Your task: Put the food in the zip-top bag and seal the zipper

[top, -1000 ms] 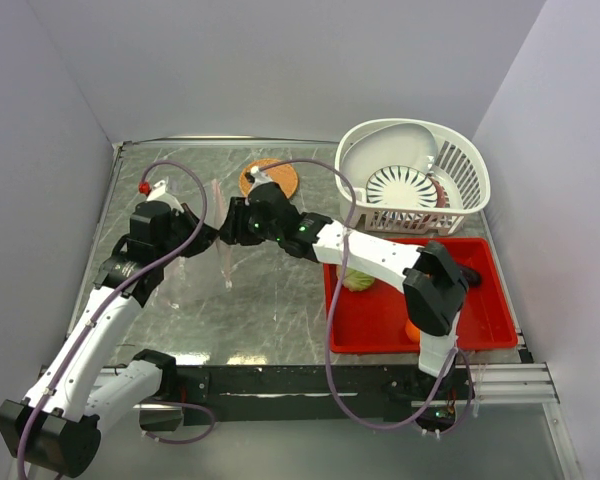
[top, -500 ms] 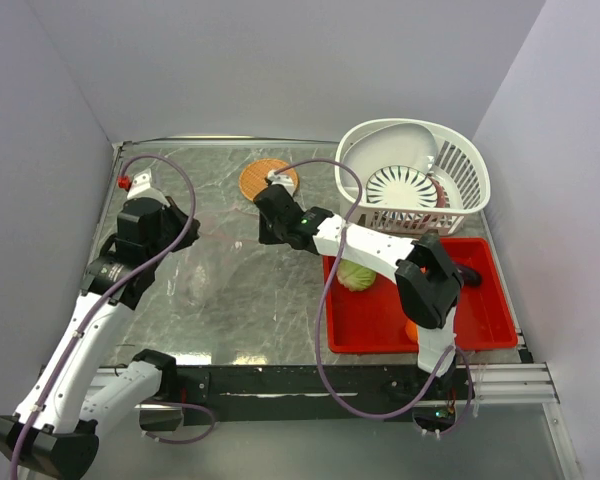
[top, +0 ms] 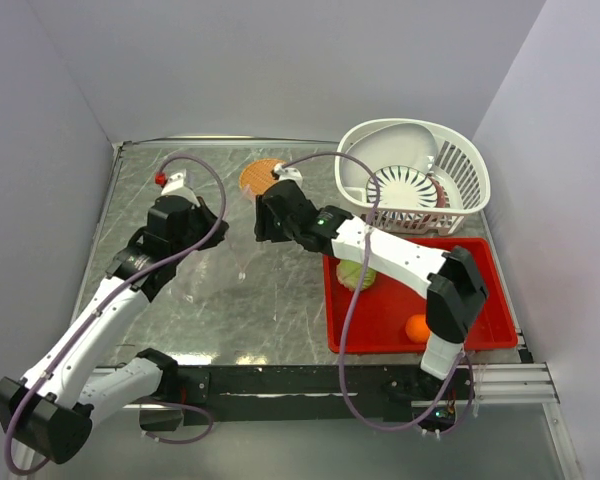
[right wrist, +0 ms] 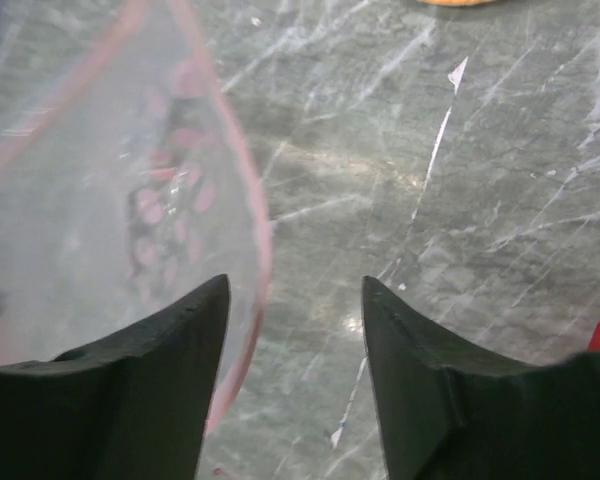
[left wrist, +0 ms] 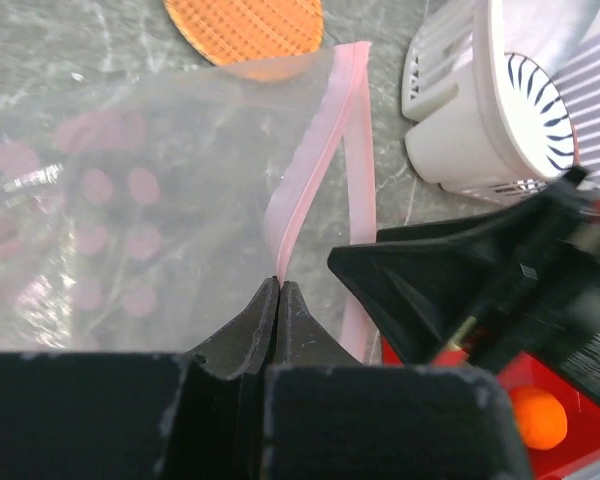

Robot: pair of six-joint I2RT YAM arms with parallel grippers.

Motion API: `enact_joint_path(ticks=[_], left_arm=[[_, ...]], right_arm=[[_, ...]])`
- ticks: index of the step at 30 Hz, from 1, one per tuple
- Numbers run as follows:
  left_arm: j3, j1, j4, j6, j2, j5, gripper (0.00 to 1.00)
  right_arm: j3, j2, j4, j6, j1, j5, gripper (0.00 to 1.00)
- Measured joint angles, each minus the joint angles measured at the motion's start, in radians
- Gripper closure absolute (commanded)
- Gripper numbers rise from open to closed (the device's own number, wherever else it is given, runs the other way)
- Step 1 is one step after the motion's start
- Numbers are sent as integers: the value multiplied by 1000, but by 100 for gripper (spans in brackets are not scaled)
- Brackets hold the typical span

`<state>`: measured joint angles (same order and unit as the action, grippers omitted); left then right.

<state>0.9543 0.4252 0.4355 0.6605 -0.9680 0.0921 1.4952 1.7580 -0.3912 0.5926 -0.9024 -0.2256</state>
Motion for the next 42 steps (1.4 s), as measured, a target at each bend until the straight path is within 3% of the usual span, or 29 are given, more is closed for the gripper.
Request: enact_joint_path(ticks=[8, 12, 17, 25, 31, 36, 42], left_arm=[[-36, 24, -69, 13, -31, -20, 99], [-46, 28, -99, 14, -39, -40, 99], [-51, 31, -118, 14, -44, -65, 99], [-51, 38, -133, 14, -43, -86, 99], [-51, 43, -134, 14, -44, -94, 99], [-51, 47, -134, 14, -44, -95, 99], [-51, 50, -132, 13, -45, -95, 99]], right_arm=[[-69, -164, -30, 18, -13, -47, 27], [-211, -326, -51, 63, -14, -136, 20], [-467, -569, -103, 165, 3, -239, 3], [-846, -802, -62, 262, 278, -150, 0], [-914, -782, 50, 256, 380, -26, 0], [-914, -704, 175, 255, 398, 38, 0], [-914, -623, 211, 261, 406, 43, 0]])
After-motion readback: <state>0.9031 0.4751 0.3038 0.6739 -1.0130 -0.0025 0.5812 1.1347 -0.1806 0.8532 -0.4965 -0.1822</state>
